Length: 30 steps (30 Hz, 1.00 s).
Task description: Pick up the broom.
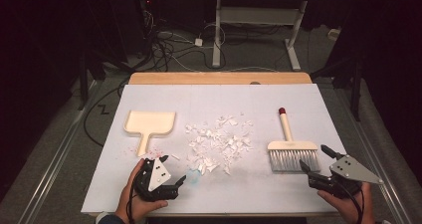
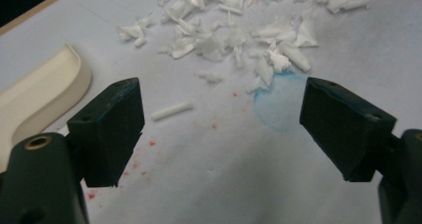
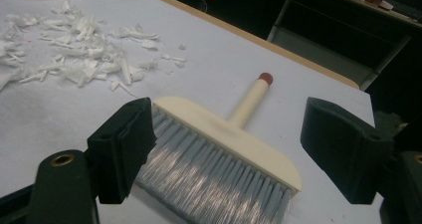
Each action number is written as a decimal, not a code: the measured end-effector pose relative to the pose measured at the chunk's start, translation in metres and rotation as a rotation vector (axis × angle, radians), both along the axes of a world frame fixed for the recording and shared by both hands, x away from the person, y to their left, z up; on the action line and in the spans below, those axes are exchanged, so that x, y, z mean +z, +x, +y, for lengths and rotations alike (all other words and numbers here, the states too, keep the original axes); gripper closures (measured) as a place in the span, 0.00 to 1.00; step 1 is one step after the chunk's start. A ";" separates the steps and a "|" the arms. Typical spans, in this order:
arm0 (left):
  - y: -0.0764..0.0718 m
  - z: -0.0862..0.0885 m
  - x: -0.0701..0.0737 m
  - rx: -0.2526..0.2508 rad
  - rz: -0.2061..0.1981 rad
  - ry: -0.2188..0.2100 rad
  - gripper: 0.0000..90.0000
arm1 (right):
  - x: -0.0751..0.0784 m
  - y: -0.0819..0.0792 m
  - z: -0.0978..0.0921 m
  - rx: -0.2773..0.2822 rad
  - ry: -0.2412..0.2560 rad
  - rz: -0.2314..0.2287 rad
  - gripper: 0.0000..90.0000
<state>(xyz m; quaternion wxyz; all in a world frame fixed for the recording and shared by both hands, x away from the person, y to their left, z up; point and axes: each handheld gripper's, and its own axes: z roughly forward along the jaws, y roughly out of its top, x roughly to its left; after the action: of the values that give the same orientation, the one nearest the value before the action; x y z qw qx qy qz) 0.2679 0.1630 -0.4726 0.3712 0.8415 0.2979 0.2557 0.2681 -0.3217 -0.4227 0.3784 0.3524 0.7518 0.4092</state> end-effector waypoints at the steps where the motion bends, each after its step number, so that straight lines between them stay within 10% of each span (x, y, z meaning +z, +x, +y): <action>1: 0.001 -0.001 -0.001 -0.005 0.006 0.008 0.19 | -0.001 0.000 0.000 0.005 -0.004 0.001 0.24; 19: -0.001 0.004 0.000 0.009 -0.024 0.028 0.19 | 0.005 0.029 0.006 -0.064 -0.057 0.031 0.29; 30: 0.001 0.003 -0.002 0.001 -0.009 0.034 0.19 | 0.004 0.127 0.019 -0.182 0.002 0.364 0.32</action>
<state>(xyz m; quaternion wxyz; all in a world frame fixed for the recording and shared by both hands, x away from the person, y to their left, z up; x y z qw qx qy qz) 0.2694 0.1661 -0.4751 0.3578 0.8463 0.2924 0.2649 0.3947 -0.3027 -0.4189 0.2715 0.4874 0.7724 0.3036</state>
